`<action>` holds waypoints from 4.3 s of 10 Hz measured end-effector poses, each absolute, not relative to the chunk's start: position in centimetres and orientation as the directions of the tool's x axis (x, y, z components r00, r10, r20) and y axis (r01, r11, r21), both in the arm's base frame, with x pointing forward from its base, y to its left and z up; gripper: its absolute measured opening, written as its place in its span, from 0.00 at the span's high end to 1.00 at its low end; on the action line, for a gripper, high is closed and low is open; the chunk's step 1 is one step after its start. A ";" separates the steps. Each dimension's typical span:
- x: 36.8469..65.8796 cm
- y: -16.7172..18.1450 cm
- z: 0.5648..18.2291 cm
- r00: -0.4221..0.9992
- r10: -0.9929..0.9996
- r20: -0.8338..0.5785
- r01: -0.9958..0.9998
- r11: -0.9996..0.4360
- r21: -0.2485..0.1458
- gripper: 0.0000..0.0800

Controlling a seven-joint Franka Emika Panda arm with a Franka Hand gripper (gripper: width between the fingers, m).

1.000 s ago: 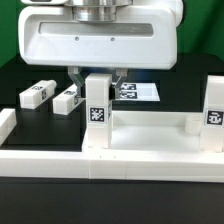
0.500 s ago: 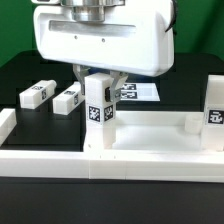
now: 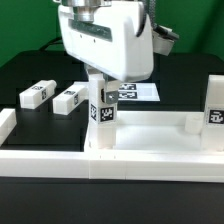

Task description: Assemble desk

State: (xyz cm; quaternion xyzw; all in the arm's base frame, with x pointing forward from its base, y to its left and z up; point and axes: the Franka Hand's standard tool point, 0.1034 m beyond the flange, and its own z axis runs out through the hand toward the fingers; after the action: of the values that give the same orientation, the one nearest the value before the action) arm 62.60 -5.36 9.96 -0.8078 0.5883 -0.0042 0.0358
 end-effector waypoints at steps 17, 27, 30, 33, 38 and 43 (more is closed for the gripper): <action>62.8 -5.4 10.0 0.979 -0.200 0.045 -0.200 -0.980 -0.005 0.19; 62.7 -5.6 10.0 0.970 0.242 0.033 0.241 -0.970 0.034 0.49; 62.7 -5.6 10.0 0.973 0.228 0.033 0.226 -0.973 0.034 0.64; 62.7 -5.7 9.9 0.996 0.085 0.036 0.084 -0.996 0.021 0.64; 62.6 -5.7 9.9 0.974 -0.221 0.040 -0.222 -0.975 0.006 0.64; 62.4 -5.9 10.0 0.901 -0.433 0.034 -0.433 -0.901 0.005 0.61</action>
Offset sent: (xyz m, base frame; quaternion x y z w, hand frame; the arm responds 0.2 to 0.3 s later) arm 0.0000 0.0000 0.0000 0.0000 0.0000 0.0000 1.0000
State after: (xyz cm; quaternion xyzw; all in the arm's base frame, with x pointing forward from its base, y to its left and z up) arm 62.45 -5.88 9.96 -0.9749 0.2220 -0.0161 -0.0061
